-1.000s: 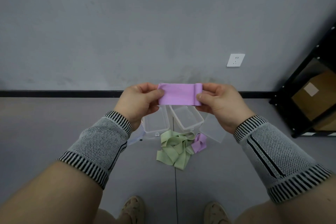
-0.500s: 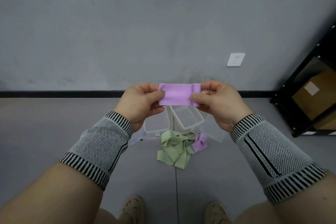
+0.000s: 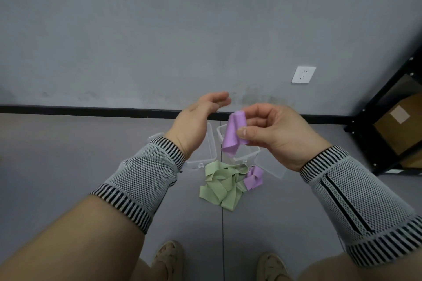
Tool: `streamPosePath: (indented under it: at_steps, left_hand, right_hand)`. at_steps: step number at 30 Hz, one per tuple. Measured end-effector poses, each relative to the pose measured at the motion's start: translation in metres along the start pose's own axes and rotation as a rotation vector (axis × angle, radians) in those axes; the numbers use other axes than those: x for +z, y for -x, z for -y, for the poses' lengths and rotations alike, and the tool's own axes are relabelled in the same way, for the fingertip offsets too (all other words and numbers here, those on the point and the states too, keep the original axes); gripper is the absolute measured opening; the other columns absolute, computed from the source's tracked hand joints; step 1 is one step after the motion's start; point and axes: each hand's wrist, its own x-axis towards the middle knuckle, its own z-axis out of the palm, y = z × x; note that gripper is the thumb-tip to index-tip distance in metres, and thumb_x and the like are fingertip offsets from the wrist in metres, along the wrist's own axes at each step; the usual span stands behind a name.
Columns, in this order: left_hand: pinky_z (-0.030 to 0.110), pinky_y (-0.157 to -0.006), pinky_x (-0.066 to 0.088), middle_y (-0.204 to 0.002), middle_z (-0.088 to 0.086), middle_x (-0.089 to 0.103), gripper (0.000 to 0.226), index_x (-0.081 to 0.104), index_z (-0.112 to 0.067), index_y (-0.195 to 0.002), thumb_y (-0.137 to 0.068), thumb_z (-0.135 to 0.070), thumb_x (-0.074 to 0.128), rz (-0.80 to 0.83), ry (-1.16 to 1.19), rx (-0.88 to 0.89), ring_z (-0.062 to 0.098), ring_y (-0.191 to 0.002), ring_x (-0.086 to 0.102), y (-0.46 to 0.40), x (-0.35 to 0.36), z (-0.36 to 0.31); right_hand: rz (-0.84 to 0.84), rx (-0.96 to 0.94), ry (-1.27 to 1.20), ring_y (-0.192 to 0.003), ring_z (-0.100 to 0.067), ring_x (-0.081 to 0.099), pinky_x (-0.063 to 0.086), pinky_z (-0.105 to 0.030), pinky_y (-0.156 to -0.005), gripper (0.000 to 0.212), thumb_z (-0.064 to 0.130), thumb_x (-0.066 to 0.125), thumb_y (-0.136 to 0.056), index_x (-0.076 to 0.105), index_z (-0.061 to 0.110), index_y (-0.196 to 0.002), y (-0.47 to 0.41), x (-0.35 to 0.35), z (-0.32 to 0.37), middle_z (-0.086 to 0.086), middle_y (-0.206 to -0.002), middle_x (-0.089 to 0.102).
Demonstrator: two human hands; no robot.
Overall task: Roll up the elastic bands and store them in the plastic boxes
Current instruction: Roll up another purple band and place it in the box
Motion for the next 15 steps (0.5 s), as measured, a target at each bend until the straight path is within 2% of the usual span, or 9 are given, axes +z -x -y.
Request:
streamPosePath:
  at_steps: [2, 3, 5, 7, 10, 15]
  left_hand:
    - [-0.002, -0.076, 0.036, -0.117, -0.012, 0.063, 0.034, 0.067, -0.017, -0.11, -0.096, -0.014, 0.036, 0.057, -0.054, -0.002, -0.01, -0.097, 0.054, 0.0014, 0.0021, -0.0008]
    - [-0.002, -0.069, 0.036, -0.106, -0.008, 0.064, 0.03, 0.068, -0.015, -0.102, -0.096, -0.013, 0.039, 0.083, -0.075, -0.005, -0.008, -0.085, 0.054, 0.0024, 0.0033, -0.0016]
    - [0.01, -0.065, 0.037, -0.08, 0.0, 0.057, 0.021, 0.062, -0.012, -0.081, -0.093, -0.01, 0.046, 0.104, -0.117, 0.002, 0.004, -0.069, 0.047, 0.0026, 0.0043, -0.0015]
    - [0.018, -0.062, 0.038, -0.065, -0.003, 0.05, 0.024, 0.054, -0.015, -0.069, -0.091, -0.008, 0.053, 0.106, -0.136, 0.013, 0.008, -0.064, 0.045, 0.0006, 0.0037, 0.0013]
    - [0.018, -0.052, 0.036, -0.061, -0.01, 0.052, 0.023, 0.055, -0.021, -0.068, -0.091, -0.015, 0.058, 0.067, -0.244, 0.062, 0.002, -0.052, 0.044, -0.0017, 0.0025, 0.0059]
    - [0.026, -0.063, 0.045, -0.069, -0.005, 0.064, 0.014, 0.061, -0.023, -0.071, -0.084, -0.023, 0.066, -0.06, -0.34, 0.168, 0.011, -0.064, 0.055, -0.0026, 0.0052, 0.0047]
  right_hand:
    - [-0.001, 0.006, -0.007, -0.065, -0.015, 0.066, 0.055, -0.023, -0.063, 0.024, -0.01, 0.066, -0.075, 0.066, 0.008, -0.092, 0.0005, -0.0021, 0.0002, -0.01, -0.077, 0.071]
    - [-0.009, 0.011, -0.017, -0.063, -0.014, 0.066, 0.056, -0.023, -0.063, 0.024, -0.01, 0.065, -0.076, 0.066, 0.008, -0.091, 0.0004, -0.0033, 0.0002, -0.008, -0.075, 0.071]
    - [-0.029, 0.021, -0.033, -0.062, -0.013, 0.065, 0.056, -0.023, -0.064, 0.023, -0.01, 0.064, -0.077, 0.067, 0.008, -0.092, 0.0004, -0.0061, -0.0002, -0.006, -0.073, 0.071]
    - [-0.053, 0.035, -0.034, -0.063, -0.013, 0.066, 0.057, -0.023, -0.066, 0.022, -0.009, 0.064, -0.078, 0.067, 0.007, -0.093, 0.0005, -0.0085, -0.0008, -0.006, -0.073, 0.072]
    - [-0.089, 0.052, -0.025, -0.063, -0.012, 0.066, 0.056, -0.023, -0.065, 0.02, -0.008, 0.064, -0.08, 0.066, 0.007, -0.092, 0.0, -0.0082, -0.0012, -0.005, -0.071, 0.071]
    - [-0.169, 0.048, 0.008, -0.059, -0.012, 0.064, 0.055, -0.025, -0.062, 0.02, -0.007, 0.069, -0.077, 0.064, 0.01, -0.086, -0.0032, -0.003, -0.0025, -0.002, -0.063, 0.066]
